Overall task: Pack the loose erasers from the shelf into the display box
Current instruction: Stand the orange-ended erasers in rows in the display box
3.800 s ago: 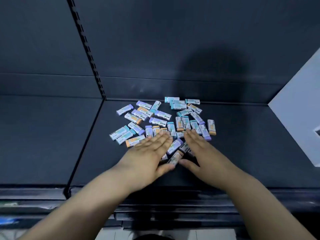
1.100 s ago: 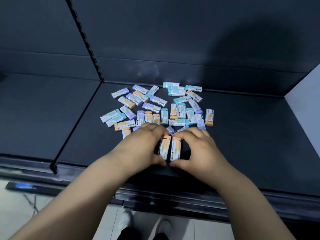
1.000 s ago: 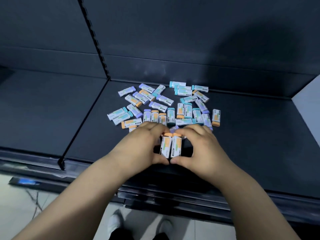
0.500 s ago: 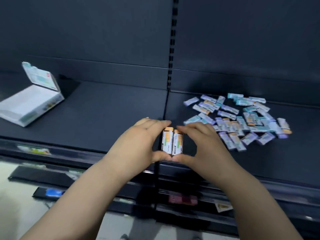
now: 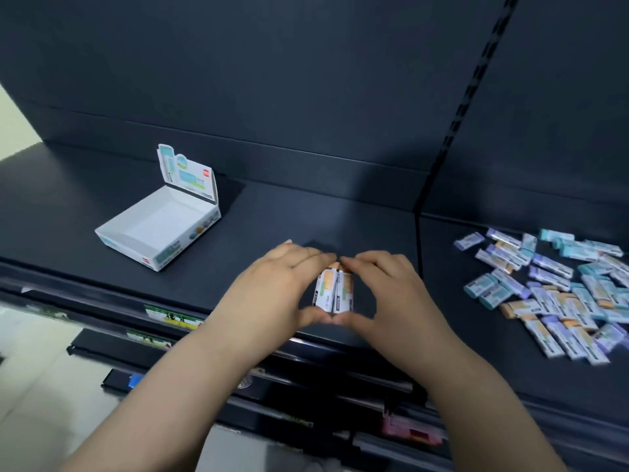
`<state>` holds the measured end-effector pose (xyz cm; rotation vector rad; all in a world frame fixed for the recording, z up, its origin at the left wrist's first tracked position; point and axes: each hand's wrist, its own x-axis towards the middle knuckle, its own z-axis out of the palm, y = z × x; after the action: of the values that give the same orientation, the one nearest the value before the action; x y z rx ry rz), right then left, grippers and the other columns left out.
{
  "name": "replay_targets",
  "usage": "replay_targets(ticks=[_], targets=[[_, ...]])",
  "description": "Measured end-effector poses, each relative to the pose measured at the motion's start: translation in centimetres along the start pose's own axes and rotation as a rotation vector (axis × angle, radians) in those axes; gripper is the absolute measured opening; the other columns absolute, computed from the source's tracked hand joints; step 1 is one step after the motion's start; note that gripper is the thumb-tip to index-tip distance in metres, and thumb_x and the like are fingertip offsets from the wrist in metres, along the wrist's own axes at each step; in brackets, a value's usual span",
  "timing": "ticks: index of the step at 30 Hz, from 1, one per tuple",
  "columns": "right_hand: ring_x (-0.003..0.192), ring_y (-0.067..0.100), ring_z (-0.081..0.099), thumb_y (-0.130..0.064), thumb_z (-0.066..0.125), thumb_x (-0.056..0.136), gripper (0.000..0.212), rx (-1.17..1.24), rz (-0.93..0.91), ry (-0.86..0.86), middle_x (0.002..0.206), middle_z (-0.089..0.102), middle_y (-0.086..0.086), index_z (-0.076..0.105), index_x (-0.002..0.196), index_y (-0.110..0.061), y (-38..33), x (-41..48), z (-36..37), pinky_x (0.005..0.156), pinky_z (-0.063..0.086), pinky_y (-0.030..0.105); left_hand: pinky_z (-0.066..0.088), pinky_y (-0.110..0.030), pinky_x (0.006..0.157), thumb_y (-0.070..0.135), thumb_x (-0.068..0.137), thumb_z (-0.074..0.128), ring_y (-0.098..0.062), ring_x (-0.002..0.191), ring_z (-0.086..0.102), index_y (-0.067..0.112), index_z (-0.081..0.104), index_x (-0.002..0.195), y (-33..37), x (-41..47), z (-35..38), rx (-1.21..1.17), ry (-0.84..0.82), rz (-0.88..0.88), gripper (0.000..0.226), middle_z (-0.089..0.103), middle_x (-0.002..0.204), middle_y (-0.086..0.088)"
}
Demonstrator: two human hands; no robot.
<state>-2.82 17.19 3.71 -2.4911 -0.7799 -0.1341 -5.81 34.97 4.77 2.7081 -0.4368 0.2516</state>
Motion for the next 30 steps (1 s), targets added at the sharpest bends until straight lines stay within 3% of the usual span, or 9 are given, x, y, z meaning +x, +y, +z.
replay_targets(ticks=[4, 9, 15, 19, 25, 30], targets=[[0.107, -0.004, 0.027, -0.045, 0.072, 0.069, 0.071, 0.065, -0.044, -0.033, 0.12, 0.044, -0.018, 0.046, 0.132, -0.027, -0.3, 3.1, 0.8, 0.099, 0.028, 0.023, 0.025, -0.029, 0.108, 0.041, 0.065, 0.078, -0.019, 0.111, 0.056, 0.015, 0.055, 0.126, -2.0, 0.6, -0.8, 0.035, 0.017, -0.03, 0.069, 0.061, 0.12, 0.001], [0.115, 0.003, 0.03, -0.044, 0.071, 0.071, 0.071, 0.095, -0.11, -0.069, 0.126, 0.044, -0.013, 0.044, 0.134, -0.025, -2.3, 6.8, 2.7, 0.101, 0.034, 0.028, 0.038, -0.04, 0.104, 0.034, 0.063, 0.083, -0.023, 0.11, 0.055, 0.013, 0.056, 0.125, -5.6, 0.1, -2.3, 0.08, 0.07, -0.096, 0.071, 0.061, 0.12, -0.001], [0.114, 0.0, 0.029, -0.044, 0.072, 0.072, 0.072, 0.126, -0.108, -0.077, 0.128, 0.041, -0.016, 0.041, 0.135, -0.028, -5.6, 9.8, 6.2, 0.098, 0.028, 0.018, 0.037, -0.03, 0.101, 0.032, 0.065, 0.082, -0.02, 0.117, 0.05, 0.017, 0.051, 0.131, -11.4, -1.4, -4.0, 0.078, 0.115, -0.163, 0.074, 0.057, 0.126, 0.001], [0.11, -0.005, 0.028, -0.042, 0.072, 0.072, 0.07, 0.171, -0.046, -0.031, 0.115, 0.033, -0.027, 0.042, 0.134, -0.03, -8.8, 12.5, 9.2, 0.09, 0.025, 0.009, 0.037, -0.028, 0.095, 0.034, 0.065, 0.081, -0.02, 0.116, 0.05, 0.018, 0.052, 0.129, -17.5, -2.3, -6.5, 0.151, 0.144, -0.182, 0.072, 0.058, 0.124, 0.001], [0.108, -0.004, 0.038, -0.03, 0.075, 0.072, 0.064, 0.211, 0.082, 0.032, 0.112, 0.033, -0.024, 0.047, 0.129, -0.025, -14.3, 17.1, 14.5, 0.093, 0.025, 0.008, 0.034, -0.028, 0.099, 0.043, 0.073, 0.072, -0.015, 0.123, 0.036, 0.025, 0.042, 0.134, -27.1, -1.9, -9.0, 0.182, 0.003, -0.185, 0.069, 0.049, 0.132, 0.01], [0.114, 0.006, 0.043, -0.03, 0.072, 0.076, 0.067, 0.168, 0.192, -0.059, 0.127, 0.037, -0.01, 0.041, 0.134, -0.02, -16.5, 18.9, 17.7, 0.1, 0.031, 0.017, 0.037, -0.03, 0.1, 0.034, 0.077, 0.071, -0.019, 0.121, 0.039, 0.019, 0.039, 0.134, -30.1, 0.0, -8.0, 0.096, -0.19, -0.231, 0.067, 0.041, 0.134, 0.001]])
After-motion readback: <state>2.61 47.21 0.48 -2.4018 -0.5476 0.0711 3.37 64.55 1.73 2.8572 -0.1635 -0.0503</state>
